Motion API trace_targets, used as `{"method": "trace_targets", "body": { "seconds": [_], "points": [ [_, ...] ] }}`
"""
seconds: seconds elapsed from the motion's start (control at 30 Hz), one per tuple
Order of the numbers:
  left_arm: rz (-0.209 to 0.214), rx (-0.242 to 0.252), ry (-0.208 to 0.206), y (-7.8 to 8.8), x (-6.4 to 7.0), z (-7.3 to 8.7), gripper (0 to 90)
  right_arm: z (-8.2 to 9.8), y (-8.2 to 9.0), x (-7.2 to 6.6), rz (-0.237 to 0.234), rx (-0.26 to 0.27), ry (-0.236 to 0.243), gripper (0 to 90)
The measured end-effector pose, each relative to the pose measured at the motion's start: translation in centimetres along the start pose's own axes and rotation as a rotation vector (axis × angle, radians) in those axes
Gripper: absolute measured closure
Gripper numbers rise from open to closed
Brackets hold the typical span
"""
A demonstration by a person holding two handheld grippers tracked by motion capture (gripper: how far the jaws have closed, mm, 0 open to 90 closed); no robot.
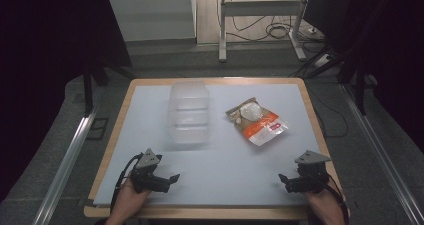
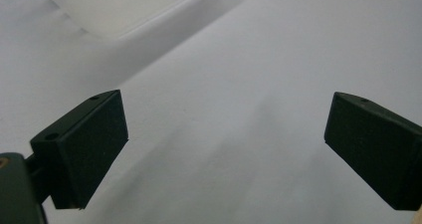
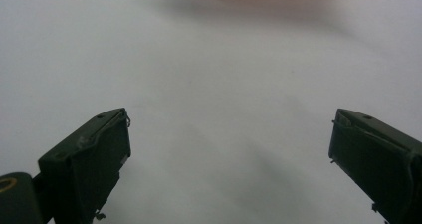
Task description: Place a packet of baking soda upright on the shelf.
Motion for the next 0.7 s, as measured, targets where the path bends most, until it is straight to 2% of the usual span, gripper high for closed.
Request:
{"method": "trace_targets", "body": {
  "seconds": [0.17, 0.37, 0.7],
  "points": [
    [-0.002, 0.004, -0.003, 0.01, 0.02, 0.01, 3.2, -0.08, -0.05, -0.13, -0.001, 0.000, 0.009, 3.0],
    [-0.003, 0.004, -0.001, -0.04, 0.05, -0.02, 2.3, 0.03, -0.19, 0.06, -0.017, 0.005, -0.008, 2.5],
    [-0.012, -0.004, -0.029, -0.08, 0.25, -0.05, 2.1, -0.02, -0.16, 0.06, -0.025, 0.003, -0.008, 2.7]
  ]
}}
Point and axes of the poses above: each handheld gripper's, and its own axes: y roughly backward along the jaws, z roughly out of its underside, x roughly to its right, the point moved 3 cm from there along -y, roughly forward along the jaws
